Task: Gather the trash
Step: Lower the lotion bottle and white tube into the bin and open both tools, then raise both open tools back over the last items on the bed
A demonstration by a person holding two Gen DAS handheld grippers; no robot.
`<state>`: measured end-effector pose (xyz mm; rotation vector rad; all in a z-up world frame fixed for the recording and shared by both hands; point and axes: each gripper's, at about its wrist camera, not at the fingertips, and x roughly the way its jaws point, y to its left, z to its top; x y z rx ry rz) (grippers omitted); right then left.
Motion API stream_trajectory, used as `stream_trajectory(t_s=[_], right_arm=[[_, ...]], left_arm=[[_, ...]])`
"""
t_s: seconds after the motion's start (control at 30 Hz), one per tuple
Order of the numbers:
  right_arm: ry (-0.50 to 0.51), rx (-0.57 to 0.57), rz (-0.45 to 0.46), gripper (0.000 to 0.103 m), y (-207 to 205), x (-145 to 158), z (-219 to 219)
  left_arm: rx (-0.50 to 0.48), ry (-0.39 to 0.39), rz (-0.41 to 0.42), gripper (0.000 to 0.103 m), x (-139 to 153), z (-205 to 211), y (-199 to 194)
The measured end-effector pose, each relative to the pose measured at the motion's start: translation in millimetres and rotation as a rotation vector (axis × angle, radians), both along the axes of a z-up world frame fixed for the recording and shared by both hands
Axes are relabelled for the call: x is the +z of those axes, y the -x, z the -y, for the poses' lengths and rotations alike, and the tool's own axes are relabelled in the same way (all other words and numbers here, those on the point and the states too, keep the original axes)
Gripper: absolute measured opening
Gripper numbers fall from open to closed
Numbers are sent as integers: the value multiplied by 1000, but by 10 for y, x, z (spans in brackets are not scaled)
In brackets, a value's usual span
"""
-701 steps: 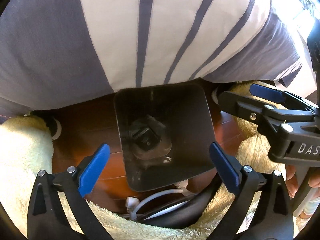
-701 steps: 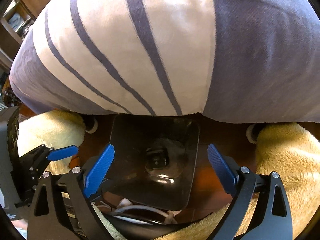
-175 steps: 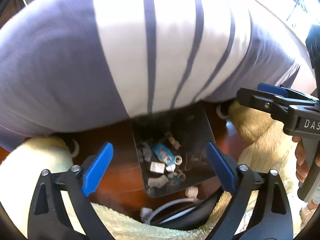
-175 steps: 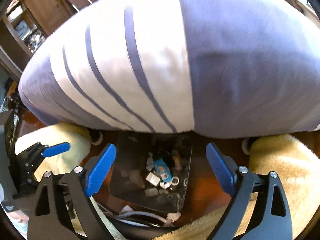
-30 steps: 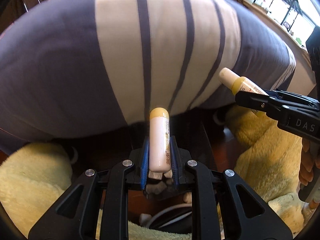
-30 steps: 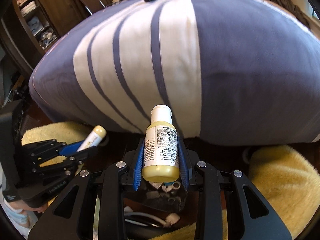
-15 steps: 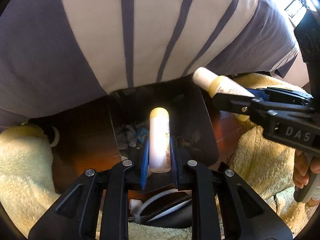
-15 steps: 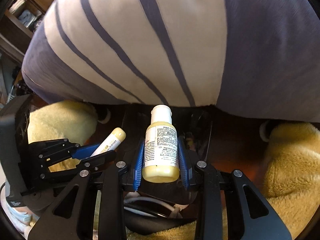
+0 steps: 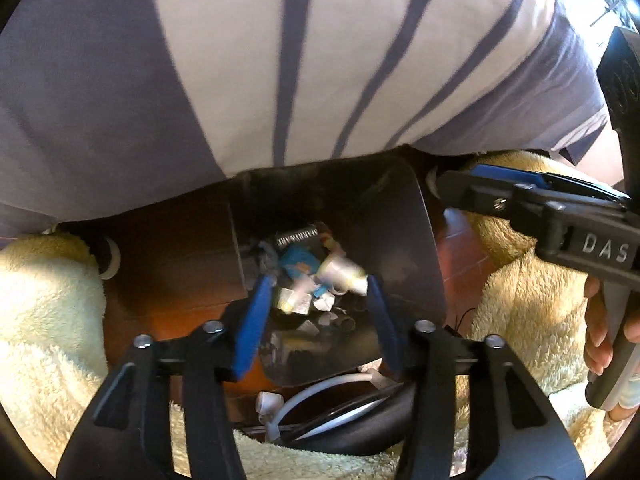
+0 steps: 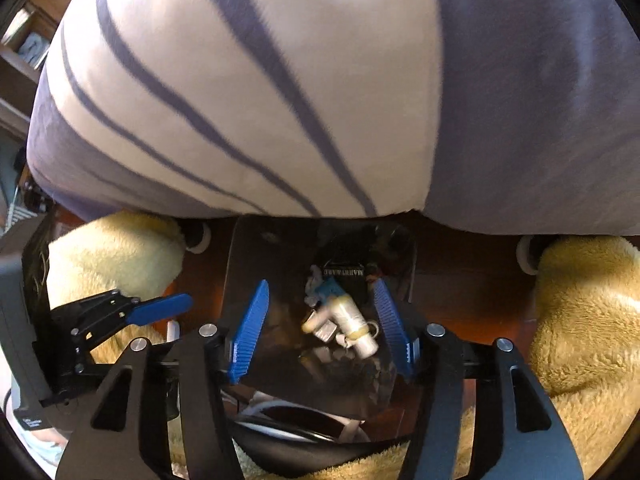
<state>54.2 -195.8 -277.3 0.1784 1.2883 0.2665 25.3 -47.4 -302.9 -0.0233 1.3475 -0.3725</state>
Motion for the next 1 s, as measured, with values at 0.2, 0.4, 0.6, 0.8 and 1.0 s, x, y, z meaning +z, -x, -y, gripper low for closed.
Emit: stream_trajectory(t_s=[0.2, 0.4, 0.6, 0.8, 1.0], right_arm=[[43, -41, 76, 84, 8, 239, 138], [45, -72, 154, 93, 43, 533, 264], [44, -64, 246, 93, 95, 916, 260], [53, -62, 369, 97, 109, 1418, 246], [73, -68, 439, 98, -2, 1698, 241]], left_arm=[[21, -20, 69, 71, 238, -86, -4], [33, -21, 158, 80, 576, -149, 9], [54, -15, 258, 84, 964, -240, 31], [63, -19, 362, 88, 1364, -315, 10], [93, -25, 441, 89, 1694, -429, -90]])
